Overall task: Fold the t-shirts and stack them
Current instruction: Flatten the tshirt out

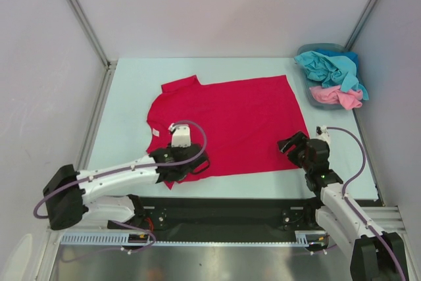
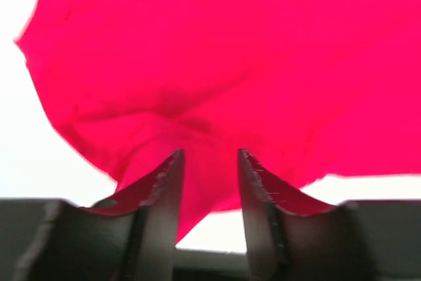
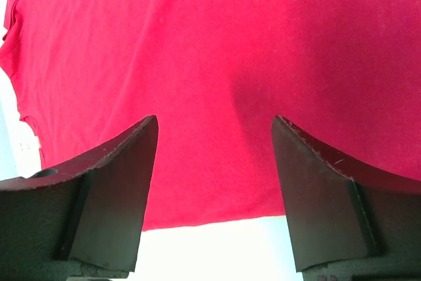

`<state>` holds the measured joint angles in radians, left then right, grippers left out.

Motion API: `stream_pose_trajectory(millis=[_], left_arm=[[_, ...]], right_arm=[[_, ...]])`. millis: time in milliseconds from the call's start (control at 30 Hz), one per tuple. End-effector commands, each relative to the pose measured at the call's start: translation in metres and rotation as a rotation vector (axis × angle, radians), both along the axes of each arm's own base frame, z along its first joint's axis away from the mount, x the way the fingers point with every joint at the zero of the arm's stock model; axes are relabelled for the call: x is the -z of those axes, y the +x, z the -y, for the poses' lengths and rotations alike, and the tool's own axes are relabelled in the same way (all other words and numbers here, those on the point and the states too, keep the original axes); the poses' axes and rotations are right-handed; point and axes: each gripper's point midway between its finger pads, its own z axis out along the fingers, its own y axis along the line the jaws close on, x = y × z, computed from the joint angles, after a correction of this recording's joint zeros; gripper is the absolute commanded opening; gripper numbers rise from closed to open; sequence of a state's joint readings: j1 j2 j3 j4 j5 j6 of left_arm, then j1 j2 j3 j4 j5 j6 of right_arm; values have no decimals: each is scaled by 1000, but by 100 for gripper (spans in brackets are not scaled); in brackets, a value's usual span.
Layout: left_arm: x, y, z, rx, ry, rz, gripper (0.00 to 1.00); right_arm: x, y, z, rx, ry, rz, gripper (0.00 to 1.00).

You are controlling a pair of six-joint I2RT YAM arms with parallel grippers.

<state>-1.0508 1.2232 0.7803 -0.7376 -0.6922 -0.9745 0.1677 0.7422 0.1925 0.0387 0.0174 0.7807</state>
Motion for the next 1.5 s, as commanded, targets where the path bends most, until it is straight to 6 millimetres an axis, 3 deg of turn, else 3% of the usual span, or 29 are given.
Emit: stream_pose_trajectory(millis=[0, 133, 233, 433, 800, 967, 1133, 1467], left_arm=[[-1, -14, 3, 22, -126, -4, 45], [-7, -29, -8, 46, -205, 0, 52], [1, -38, -21, 45, -201, -14, 54], [31, -49, -32, 47, -123, -85, 52], [40, -54, -35, 56, -60, -114, 46], [26, -55, -23, 74, -96, -94, 45], [16, -69, -2, 145, -93, -92, 45], [33, -89, 19, 224, 18, -114, 45]], right_arm=[[-4, 6, 0, -5, -6, 32, 75], [-4, 6, 0, -7, -6, 34, 74], [-2, 8, 0, -5, -3, 32, 75], [-7, 10, -1, -4, -1, 39, 74], [-9, 8, 1, -1, -7, 40, 74], [-10, 8, 1, -2, -9, 40, 74], [-9, 9, 1, 0, -5, 40, 74], [-10, 7, 0, 0, -1, 44, 74]])
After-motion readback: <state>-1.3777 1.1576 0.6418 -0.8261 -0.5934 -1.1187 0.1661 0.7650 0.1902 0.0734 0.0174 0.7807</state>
